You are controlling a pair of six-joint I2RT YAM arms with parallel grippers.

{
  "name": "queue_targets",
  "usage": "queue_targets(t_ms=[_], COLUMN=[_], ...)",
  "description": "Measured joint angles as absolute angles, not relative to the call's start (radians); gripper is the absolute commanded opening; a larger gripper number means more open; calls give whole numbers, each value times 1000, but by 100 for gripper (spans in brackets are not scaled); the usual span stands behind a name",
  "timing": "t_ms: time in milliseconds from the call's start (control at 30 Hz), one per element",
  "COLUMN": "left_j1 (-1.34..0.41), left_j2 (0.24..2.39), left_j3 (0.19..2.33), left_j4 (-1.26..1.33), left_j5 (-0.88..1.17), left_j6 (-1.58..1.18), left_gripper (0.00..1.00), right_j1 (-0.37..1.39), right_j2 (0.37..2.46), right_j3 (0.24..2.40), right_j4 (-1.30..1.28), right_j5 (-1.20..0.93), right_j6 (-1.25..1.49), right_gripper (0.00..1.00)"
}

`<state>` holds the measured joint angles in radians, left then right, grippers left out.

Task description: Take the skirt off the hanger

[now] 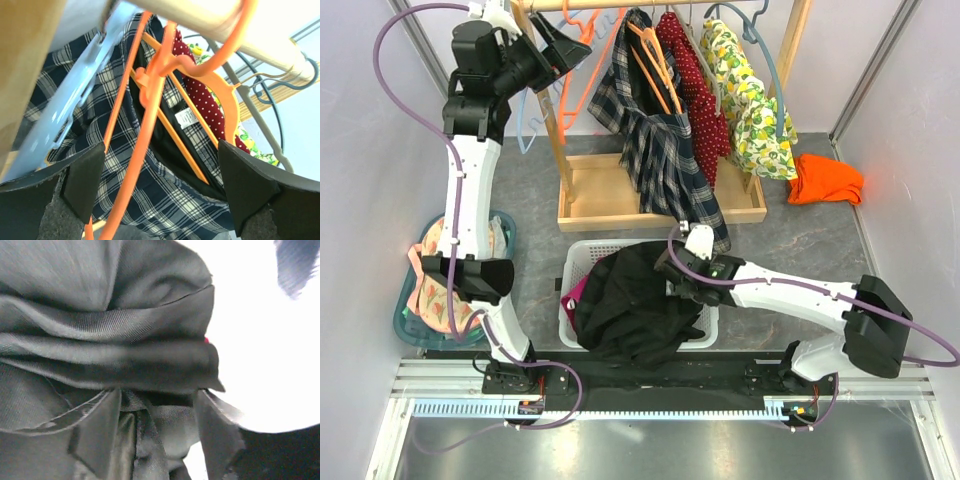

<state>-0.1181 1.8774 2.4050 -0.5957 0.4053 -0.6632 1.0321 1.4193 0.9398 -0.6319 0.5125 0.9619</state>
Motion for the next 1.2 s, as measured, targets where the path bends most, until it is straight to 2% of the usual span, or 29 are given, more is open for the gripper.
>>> queue_targets(t_ms=[133,367,467,533,567,667,867,1033,1200], left_j1=[-112,-113,-112,-113,-113,-123,-274,-442,-529], left_j2=[1835,1725,1679,1649,1635,1602,1599,1646,1717], left_j3=[2374,2313,2312,2312,2312,2307,2296,2270,2268], left_j4=[-596,-585,-571,-566,-565,-556,-542,-545,-559], left_j5=[423,432,434,446,450,455,395,261,120], left_j6=[-662,-659,-650,-645,-643,-641,-550,-395,-279], left_gripper=[100,100,100,99,100,100,100,100,99], right_j1=[1032,1032,1032,1032,1034,1054,1174,1242,1240], right_j2=[1409,1389,1387,1382,1375,1341,1321,1403,1449], right_j3=[1031,1186,1264,1301,1308,1287,1152,1145,1145], right_j4=[-706,-814,-839,-833,-816,-729,-464,-335,-268], right_j5=[578,673,680,668,657,597,436,307,233], right_j6=[929,869,838,812,793,743,661,608,595], right_gripper=[81,80,72,57,43,22,1,0,0])
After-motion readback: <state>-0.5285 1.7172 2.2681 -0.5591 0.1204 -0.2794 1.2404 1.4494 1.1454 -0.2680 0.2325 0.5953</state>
